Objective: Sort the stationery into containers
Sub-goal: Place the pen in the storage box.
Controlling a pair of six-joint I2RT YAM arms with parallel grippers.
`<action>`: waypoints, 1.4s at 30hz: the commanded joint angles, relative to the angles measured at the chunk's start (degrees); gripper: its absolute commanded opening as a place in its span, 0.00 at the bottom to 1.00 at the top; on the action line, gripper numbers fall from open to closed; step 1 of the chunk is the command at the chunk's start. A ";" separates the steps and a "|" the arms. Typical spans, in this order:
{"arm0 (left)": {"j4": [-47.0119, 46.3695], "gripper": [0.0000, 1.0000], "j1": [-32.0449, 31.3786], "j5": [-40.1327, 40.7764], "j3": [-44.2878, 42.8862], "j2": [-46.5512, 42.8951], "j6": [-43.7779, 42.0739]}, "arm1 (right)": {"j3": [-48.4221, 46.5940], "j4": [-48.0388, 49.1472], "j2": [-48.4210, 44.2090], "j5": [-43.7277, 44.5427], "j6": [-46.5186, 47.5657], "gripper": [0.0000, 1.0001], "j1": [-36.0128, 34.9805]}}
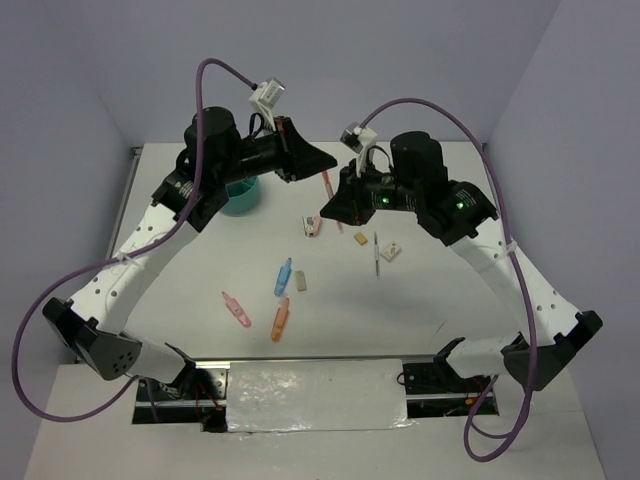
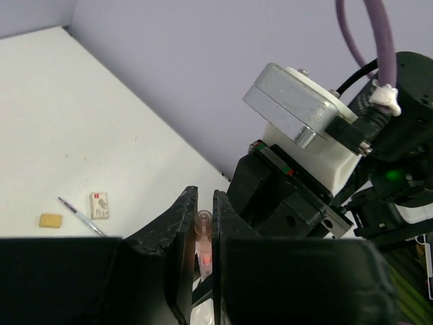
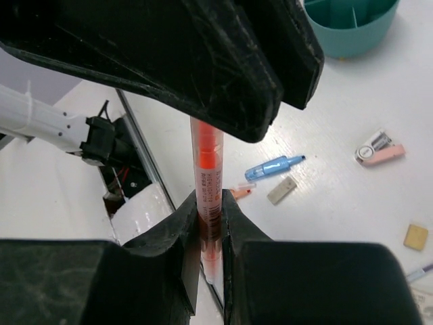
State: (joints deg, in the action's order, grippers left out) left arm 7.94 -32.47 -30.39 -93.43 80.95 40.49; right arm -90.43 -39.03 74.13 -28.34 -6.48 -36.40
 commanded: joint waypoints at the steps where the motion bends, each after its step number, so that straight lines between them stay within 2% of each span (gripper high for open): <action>1: 5.32 0.06 -0.14 -3.27 -2.46 2.02 -2.60 | -3.52 1.76 0.31 2.67 2.09 0.00 -0.42; 3: 7.61 0.00 -0.14 -2.66 -3.34 2.81 -3.92 | -4.05 1.59 0.84 4.24 1.65 0.01 0.28; 5: 8.57 0.00 0.21 1.02 -3.43 2.64 -4.45 | -2.57 2.81 0.67 4.34 0.86 0.56 1.33; 7: 10.15 0.00 2.05 6.88 -4.04 2.64 -4.98 | 0.93 5.00 -0.90 5.48 -1.25 0.99 4.14; 11: 16.56 0.00 7.06 20.78 -10.43 7.01 -7.26 | 9.73 8.26 -4.86 6.27 -4.15 1.00 12.48; 12: 21.01 0.00 8.55 25.16 -12.29 8.16 -7.70 | 10.97 7.83 -5.39 9.32 -4.33 1.00 15.19; 13: 22.54 0.00 9.17 33.47 -14.04 10.52 -8.58 | 12.63 7.22 -6.44 11.01 -4.33 1.00 16.00; 15: 23.87 0.00 10.92 43.44 -16.43 12.12 -10.60 | 13.70 5.72 -7.93 14.34 -4.24 1.00 17.06; 16: 22.65 0.00 11.89 50.45 -16.26 13.17 -11.65 | 14.66 5.45 -8.56 14.88 -4.33 1.00 17.07; 17: 21.07 0.00 12.77 53.82 -15.30 13.79 -13.66 | 15.28 5.28 -9.08 14.63 -4.42 1.00 17.24; 21: 9.66 0.00 17.17 63.16 -12.93 17.48 -20.61 | 18.62 6.33 -13.38 11.91 -4.68 1.00 17.07; 25: -7.97 0.00 19.46 63.44 -8.36 20.12 -28.25 | 22.05 6.68 -16.47 9.53 -5.12 1.00 17.15; 27: -12.85 0.00 20.60 63.44 -6.16 22.22 -29.32 | 22.93 6.07 -17.87 8.57 -5.82 1.00 17.15; 30: -12.61 0.00 22.71 61.69 -8.70 26.17 -27.49 | 22.76 4.14 -18.93 7.42 -6.44 1.00 17.07; 35: -16.81 0.00 23.59 58.79 -6.59 28.12 -25.91 | 20.22 -0.42 -19.81 8.12 -5.65 1.00 16.98; 42: -17.18 0.00 23.50 57.73 -3.87 29.79 -22.91 | 17.22 -1.84 -19.81 8.48 -5.56 1.00 17.07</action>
State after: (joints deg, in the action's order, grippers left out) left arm -4.78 -8.75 28.14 -98.56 110.52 15.92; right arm -70.30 -40.14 55.22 -19.90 -12.32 -19.14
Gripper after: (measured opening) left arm 0.214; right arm 0.996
